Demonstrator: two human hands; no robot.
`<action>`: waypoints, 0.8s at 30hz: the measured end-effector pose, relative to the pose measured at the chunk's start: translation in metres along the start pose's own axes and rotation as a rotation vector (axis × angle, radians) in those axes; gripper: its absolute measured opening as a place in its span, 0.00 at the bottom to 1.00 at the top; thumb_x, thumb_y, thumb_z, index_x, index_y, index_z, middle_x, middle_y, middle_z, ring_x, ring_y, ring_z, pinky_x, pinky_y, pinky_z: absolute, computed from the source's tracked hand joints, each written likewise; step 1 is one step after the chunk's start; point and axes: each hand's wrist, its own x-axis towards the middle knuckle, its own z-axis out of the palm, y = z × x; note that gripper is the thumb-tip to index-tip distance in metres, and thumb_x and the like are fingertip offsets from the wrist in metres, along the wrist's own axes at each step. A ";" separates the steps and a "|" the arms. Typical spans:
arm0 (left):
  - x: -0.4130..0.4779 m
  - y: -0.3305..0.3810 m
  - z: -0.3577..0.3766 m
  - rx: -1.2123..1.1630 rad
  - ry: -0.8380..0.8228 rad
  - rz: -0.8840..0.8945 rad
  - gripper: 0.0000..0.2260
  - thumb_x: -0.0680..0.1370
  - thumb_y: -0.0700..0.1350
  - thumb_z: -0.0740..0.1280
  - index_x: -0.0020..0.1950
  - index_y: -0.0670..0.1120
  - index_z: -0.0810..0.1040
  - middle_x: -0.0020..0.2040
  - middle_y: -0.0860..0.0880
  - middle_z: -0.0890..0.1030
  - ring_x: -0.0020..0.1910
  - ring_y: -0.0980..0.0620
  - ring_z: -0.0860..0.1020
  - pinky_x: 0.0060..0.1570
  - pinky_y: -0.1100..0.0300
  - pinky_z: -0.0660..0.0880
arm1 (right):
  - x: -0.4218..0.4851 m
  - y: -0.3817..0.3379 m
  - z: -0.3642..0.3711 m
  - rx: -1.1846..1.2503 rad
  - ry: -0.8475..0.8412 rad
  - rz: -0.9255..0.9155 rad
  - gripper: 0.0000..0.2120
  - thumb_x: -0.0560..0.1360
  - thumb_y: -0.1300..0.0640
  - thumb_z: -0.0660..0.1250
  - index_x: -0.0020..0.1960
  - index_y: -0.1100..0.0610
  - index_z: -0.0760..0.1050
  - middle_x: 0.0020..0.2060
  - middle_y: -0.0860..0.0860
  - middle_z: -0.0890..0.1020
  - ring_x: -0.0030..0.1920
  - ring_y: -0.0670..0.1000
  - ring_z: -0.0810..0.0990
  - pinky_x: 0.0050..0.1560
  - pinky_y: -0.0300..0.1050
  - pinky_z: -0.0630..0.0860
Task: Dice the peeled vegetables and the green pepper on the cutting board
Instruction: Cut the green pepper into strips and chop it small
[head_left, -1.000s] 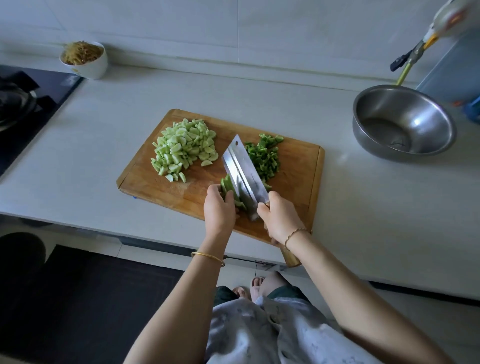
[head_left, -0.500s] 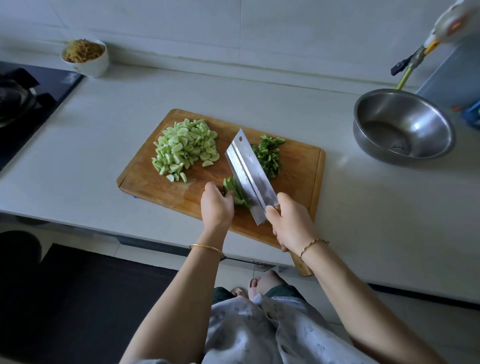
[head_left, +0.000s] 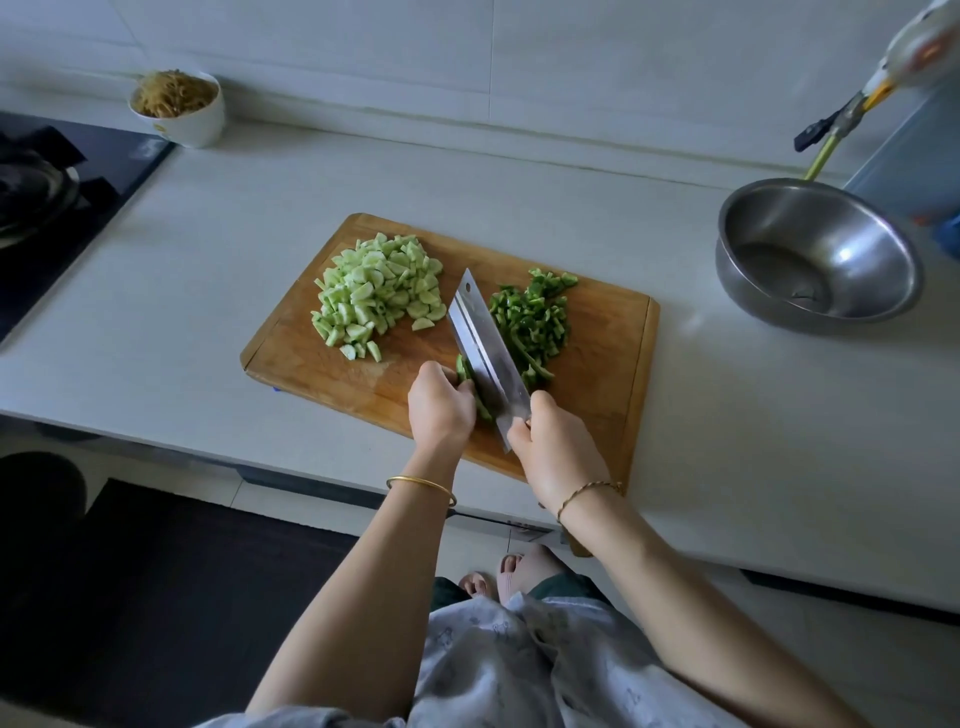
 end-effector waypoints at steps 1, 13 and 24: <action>0.000 0.000 0.000 0.002 0.000 0.001 0.05 0.77 0.42 0.66 0.49 0.43 0.71 0.48 0.46 0.78 0.46 0.46 0.78 0.49 0.53 0.77 | 0.002 -0.003 0.001 -0.013 0.005 -0.002 0.09 0.82 0.56 0.54 0.45 0.58 0.65 0.32 0.50 0.70 0.31 0.51 0.72 0.31 0.45 0.68; -0.004 0.000 0.005 -0.021 0.046 -0.008 0.04 0.78 0.41 0.65 0.50 0.43 0.72 0.47 0.47 0.76 0.46 0.50 0.74 0.43 0.60 0.69 | 0.005 -0.006 0.007 -0.105 -0.029 0.020 0.07 0.83 0.56 0.54 0.47 0.57 0.64 0.32 0.49 0.71 0.33 0.52 0.73 0.29 0.43 0.67; -0.008 -0.001 0.007 -0.040 0.062 0.015 0.05 0.78 0.40 0.65 0.52 0.42 0.73 0.48 0.48 0.76 0.47 0.49 0.75 0.45 0.59 0.71 | 0.013 -0.010 0.009 -0.087 -0.039 0.026 0.06 0.82 0.56 0.54 0.48 0.58 0.64 0.34 0.51 0.72 0.37 0.55 0.76 0.35 0.47 0.72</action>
